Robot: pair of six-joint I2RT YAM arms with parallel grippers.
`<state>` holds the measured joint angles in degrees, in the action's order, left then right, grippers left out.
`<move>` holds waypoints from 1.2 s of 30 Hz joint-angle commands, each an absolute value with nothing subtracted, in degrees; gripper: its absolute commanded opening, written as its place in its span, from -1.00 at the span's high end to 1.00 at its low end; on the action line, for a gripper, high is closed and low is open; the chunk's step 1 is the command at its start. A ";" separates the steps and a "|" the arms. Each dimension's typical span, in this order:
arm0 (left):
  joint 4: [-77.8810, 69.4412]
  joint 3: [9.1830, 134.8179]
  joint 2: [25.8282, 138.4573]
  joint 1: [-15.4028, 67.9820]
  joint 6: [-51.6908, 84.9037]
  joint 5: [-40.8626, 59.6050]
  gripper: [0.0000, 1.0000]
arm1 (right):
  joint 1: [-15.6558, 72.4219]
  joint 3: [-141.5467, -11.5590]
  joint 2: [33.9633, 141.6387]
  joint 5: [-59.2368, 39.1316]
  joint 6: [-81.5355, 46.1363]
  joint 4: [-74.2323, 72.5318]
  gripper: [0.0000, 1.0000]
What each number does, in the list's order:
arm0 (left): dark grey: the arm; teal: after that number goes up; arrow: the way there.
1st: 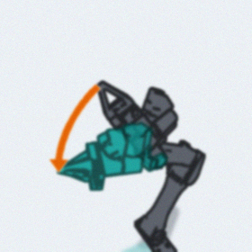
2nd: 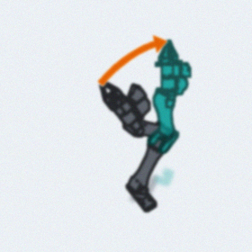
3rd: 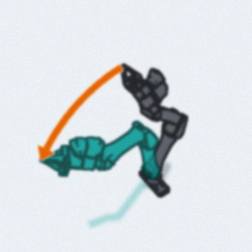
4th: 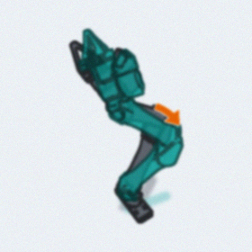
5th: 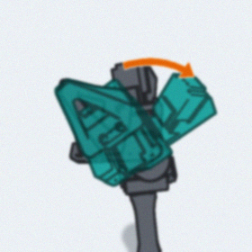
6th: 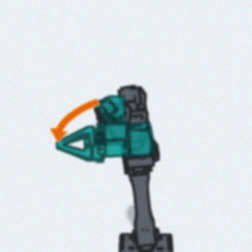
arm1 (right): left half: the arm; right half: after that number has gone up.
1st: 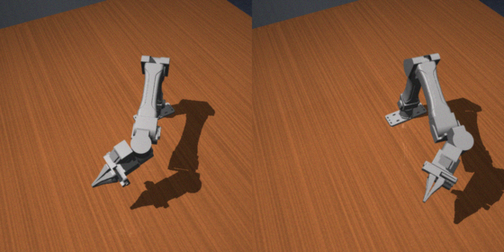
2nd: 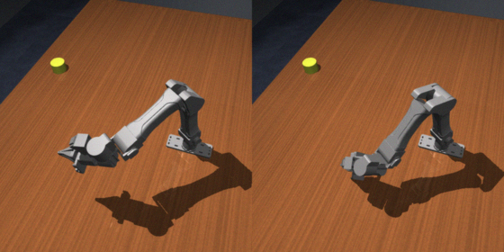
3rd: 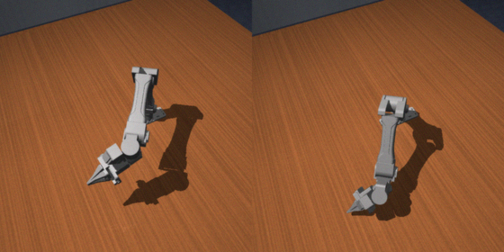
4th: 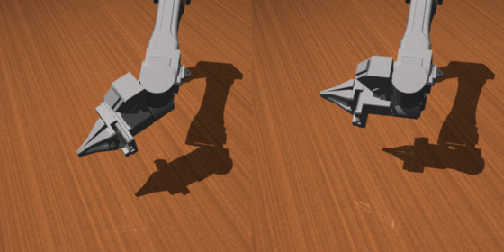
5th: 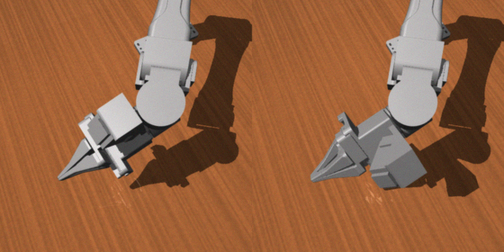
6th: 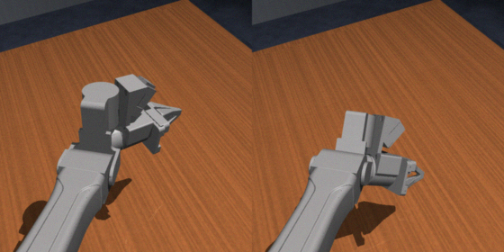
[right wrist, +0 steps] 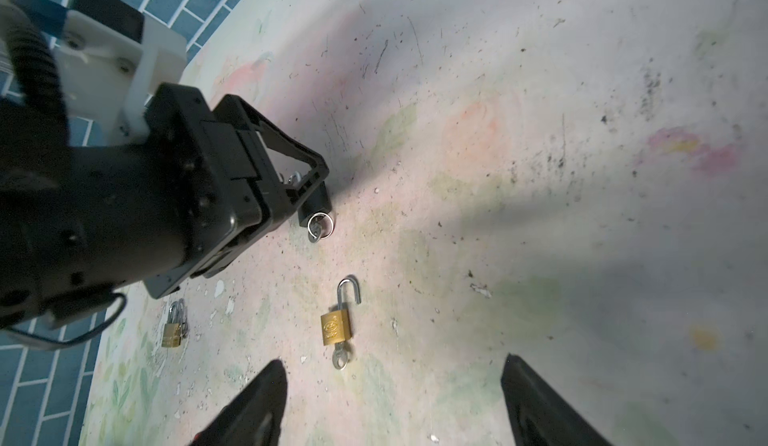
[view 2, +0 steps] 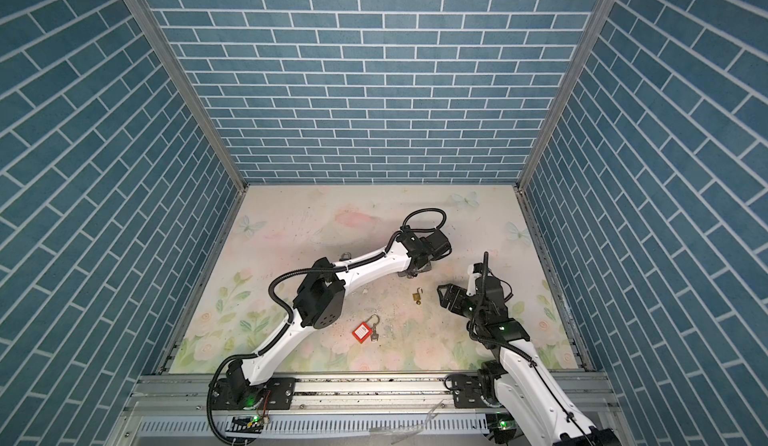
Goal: Lock with the key
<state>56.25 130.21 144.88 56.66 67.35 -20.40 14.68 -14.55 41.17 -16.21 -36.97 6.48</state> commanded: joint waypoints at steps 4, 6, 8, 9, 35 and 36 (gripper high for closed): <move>57.38 129.84 146.33 55.94 67.93 -21.08 -0.13 | 15.11 -13.82 42.15 -19.74 -33.46 7.29 -0.62; 57.24 129.25 146.42 55.78 68.07 -20.80 -0.13 | 15.37 -13.72 42.51 -19.78 -33.22 7.17 -0.62; 56.70 128.51 146.51 55.56 68.03 -20.12 -0.13 | 15.55 -13.71 42.70 -19.95 -33.23 6.78 -0.62; 56.71 128.34 146.64 55.49 68.29 -19.96 -0.13 | 15.64 -13.64 42.78 -19.95 -33.35 6.52 -0.61; 55.55 123.85 147.03 55.42 66.83 -15.76 0.20 | 15.64 -14.41 43.27 -19.28 -33.13 5.09 -0.60; 55.62 123.75 146.97 55.44 66.83 -15.66 0.20 | 15.69 -14.37 43.28 -19.25 -33.20 5.03 -0.60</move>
